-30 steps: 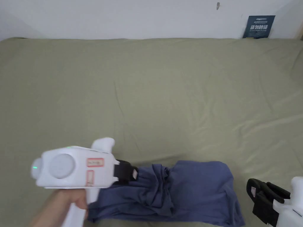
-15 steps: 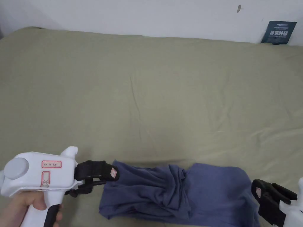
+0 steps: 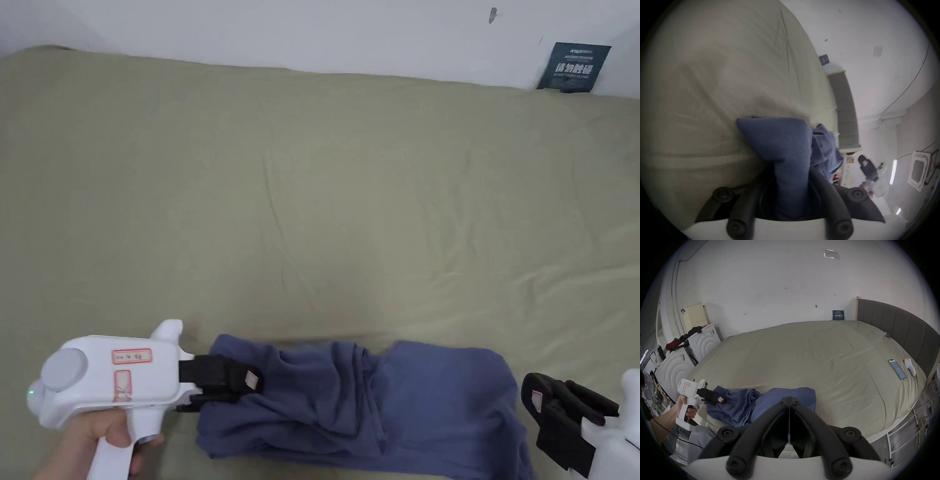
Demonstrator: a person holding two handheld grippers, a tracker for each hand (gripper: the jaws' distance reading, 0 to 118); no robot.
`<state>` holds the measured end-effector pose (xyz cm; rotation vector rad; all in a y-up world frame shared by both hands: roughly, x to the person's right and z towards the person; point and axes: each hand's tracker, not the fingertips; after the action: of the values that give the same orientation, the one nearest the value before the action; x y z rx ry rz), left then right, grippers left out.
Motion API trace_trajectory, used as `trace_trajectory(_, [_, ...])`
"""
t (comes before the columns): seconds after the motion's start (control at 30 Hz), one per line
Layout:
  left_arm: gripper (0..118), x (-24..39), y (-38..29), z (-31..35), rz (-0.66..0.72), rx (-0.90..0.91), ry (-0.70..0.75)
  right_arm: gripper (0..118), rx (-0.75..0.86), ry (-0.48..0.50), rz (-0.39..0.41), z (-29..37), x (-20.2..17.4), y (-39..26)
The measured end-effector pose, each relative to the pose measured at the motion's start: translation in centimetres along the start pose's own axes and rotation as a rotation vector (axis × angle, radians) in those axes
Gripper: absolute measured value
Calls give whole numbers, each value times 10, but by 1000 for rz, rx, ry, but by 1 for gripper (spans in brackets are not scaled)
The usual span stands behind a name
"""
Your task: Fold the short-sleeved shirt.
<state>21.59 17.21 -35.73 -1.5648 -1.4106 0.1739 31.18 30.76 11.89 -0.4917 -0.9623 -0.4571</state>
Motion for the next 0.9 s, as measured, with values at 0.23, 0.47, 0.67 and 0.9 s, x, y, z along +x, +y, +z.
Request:
trace_trajectory(0.23, [9, 36, 2, 116, -83, 146, 219, 3, 32, 37, 2, 7, 2, 4])
trace_trajectory(0.47, [9, 99, 3, 137, -245, 148, 654, 3, 56, 61, -6, 11, 5, 3])
trace_trajectory(0.67, [9, 175, -12, 74, -396, 91, 793, 3, 70, 70, -23, 18, 10, 1])
trace_trajectory(0.9, [11, 213, -31, -29, -496, 11, 935, 3, 91, 80, -56, 23, 18, 2])
